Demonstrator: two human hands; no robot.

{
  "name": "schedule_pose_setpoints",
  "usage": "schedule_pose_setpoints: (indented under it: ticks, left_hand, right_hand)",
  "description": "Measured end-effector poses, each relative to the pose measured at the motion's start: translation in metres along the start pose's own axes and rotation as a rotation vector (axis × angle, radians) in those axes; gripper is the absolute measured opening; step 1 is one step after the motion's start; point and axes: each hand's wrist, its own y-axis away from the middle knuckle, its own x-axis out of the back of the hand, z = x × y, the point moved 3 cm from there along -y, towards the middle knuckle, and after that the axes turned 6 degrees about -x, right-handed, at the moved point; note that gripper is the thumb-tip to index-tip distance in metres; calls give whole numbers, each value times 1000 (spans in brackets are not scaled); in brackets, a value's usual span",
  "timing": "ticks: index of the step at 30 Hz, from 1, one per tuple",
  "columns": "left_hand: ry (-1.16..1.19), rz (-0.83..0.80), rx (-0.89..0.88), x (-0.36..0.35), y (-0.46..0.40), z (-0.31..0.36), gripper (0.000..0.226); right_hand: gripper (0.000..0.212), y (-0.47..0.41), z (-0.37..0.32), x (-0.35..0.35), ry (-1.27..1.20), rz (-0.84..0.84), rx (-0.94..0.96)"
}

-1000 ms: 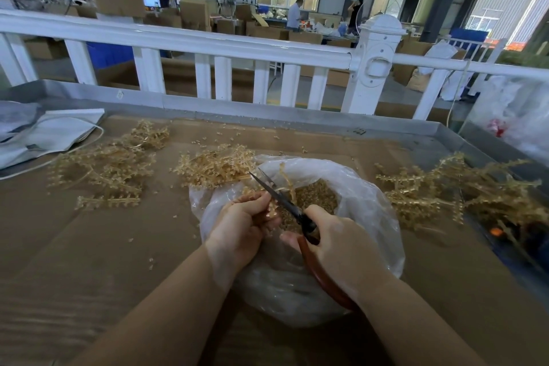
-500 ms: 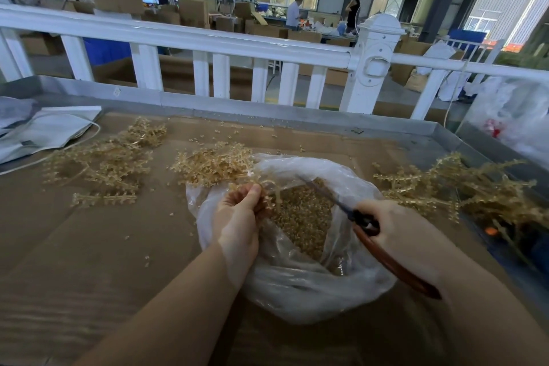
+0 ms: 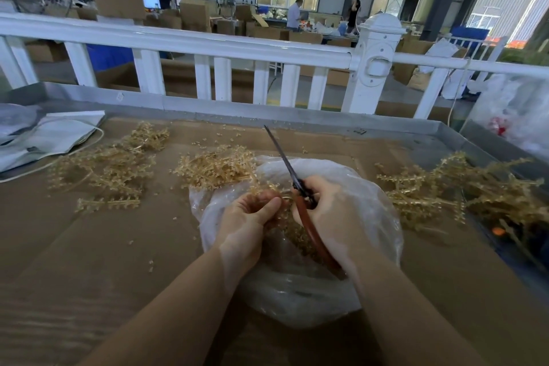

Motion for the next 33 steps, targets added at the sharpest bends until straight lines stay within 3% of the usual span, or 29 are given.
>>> schedule_pose_setpoints:
  ticks: [12,19,24,33]
  left_hand:
    - [-88,-110,-73,1,-4,-4,29]
    - [-90,-133,-83,2,-5,-6,14]
    - [-94,-196,-69,2,-4,-4,17]
    - [-68,-98,-63,5,-2,-5,17]
  right_hand:
    - [21,-6,13,-4,-105,45,-36]
    - [21,-6,15,-6,-136,31,-13]
    - [26,-6,15,-3,-203,-10,-20]
    - [21,0,18,1,17,143,75]
